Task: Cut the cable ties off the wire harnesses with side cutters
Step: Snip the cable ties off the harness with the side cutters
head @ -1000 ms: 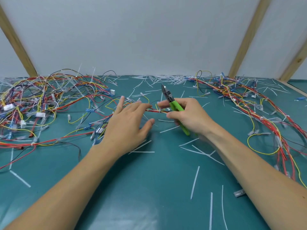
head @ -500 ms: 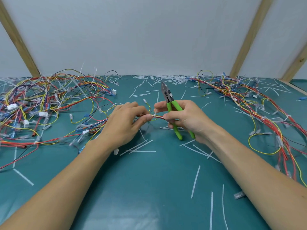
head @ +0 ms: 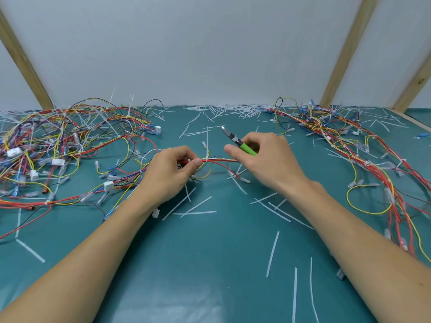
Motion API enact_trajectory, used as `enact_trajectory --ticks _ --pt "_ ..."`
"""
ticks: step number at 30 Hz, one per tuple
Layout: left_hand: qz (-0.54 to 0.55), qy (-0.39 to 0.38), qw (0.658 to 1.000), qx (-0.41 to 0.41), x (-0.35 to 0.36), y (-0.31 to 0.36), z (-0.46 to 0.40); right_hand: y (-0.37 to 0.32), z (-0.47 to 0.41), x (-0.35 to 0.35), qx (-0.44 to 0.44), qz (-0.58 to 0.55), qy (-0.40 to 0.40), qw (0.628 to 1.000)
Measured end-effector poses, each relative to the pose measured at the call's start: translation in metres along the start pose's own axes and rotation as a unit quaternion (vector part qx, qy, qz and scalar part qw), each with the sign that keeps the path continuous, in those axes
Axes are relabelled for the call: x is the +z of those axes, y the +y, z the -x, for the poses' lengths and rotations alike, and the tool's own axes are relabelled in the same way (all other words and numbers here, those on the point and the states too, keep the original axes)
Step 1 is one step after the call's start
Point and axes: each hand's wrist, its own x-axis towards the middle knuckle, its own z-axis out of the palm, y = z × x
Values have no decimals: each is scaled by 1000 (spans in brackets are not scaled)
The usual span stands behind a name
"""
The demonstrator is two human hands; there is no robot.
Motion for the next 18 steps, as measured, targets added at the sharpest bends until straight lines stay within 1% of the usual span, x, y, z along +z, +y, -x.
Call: enact_trajectory --ticks 2,4,8,11,13,16,18 --pt "-4 -14 1000 -1 0 1 0 4 -2 -1 -4 47 -8 999" --pt "-12 -30 999 0 -1 2 0 4 -2 -3 -11 71 -16 997" --pt "-13 -46 999 -4 -2 2 0 1 -1 -6 -19 73 -8 997" --pt "10 -44 999 -12 -2 2 0 0 -2 -7 -31 82 -15 996" --pt "4 -24 1000 -7 -1 1 0 0 -1 -6 -51 97 -30 994" --pt "-74 51 995 44 0 -1 0 -1 -2 -7 -83 97 -48 991" --pt "-92 81 990 74 -1 -2 0 -2 -2 -8 -104 99 -47 989"
